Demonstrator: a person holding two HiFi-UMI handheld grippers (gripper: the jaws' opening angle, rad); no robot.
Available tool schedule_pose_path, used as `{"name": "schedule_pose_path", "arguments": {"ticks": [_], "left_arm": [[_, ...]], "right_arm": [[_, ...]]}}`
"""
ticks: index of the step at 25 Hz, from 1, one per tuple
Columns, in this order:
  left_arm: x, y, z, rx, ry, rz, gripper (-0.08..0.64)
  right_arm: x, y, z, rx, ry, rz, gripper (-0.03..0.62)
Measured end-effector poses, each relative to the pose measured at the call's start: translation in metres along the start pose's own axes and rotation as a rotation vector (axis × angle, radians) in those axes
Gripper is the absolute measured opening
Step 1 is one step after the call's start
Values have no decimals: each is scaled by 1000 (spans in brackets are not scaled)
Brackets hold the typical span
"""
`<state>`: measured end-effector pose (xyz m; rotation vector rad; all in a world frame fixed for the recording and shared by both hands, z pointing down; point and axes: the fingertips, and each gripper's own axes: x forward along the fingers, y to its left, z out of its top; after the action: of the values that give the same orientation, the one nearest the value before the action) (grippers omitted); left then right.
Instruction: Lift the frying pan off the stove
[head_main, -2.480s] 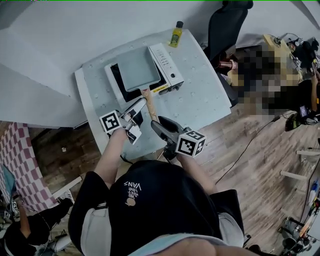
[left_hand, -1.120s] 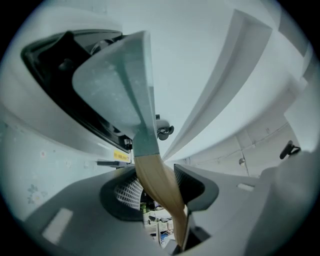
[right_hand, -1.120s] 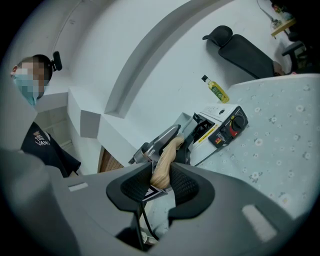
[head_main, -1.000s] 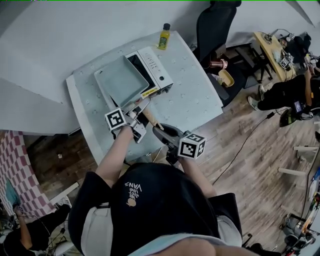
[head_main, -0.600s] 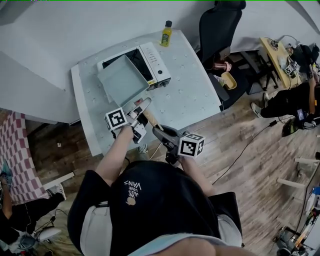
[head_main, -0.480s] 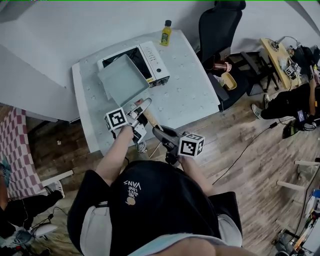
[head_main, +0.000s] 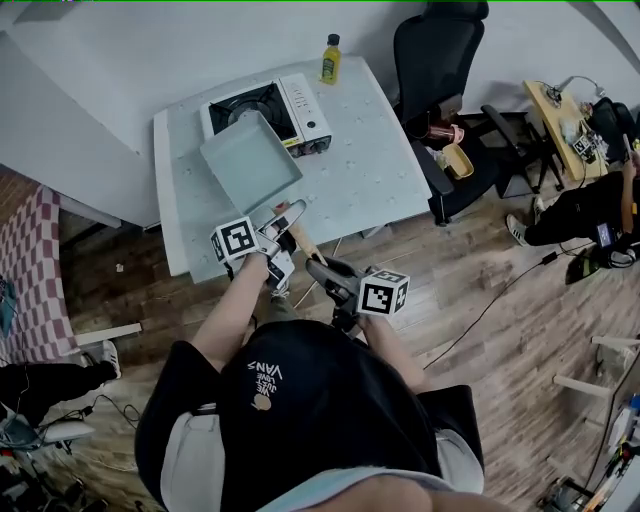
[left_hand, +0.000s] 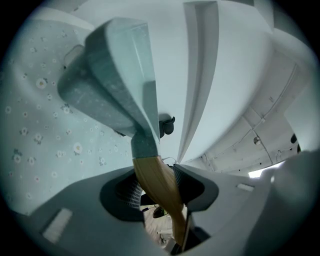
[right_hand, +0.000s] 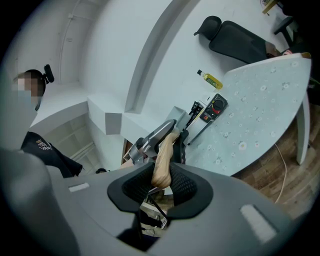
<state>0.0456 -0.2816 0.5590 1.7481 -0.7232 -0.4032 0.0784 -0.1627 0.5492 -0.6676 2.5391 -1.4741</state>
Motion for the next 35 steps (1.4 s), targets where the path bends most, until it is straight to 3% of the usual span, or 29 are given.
{"name": "schedule_pose_path", "arguments": {"ticks": [20,35], "left_arm": [[-44,-18,-120,1,-88,37,160],[-61,-1,-167,-40,-105,77,160]], "right_arm": [[-101,21,-80,-19,75,54,103],[-130,15,-120,-19,147,47,104]]}}
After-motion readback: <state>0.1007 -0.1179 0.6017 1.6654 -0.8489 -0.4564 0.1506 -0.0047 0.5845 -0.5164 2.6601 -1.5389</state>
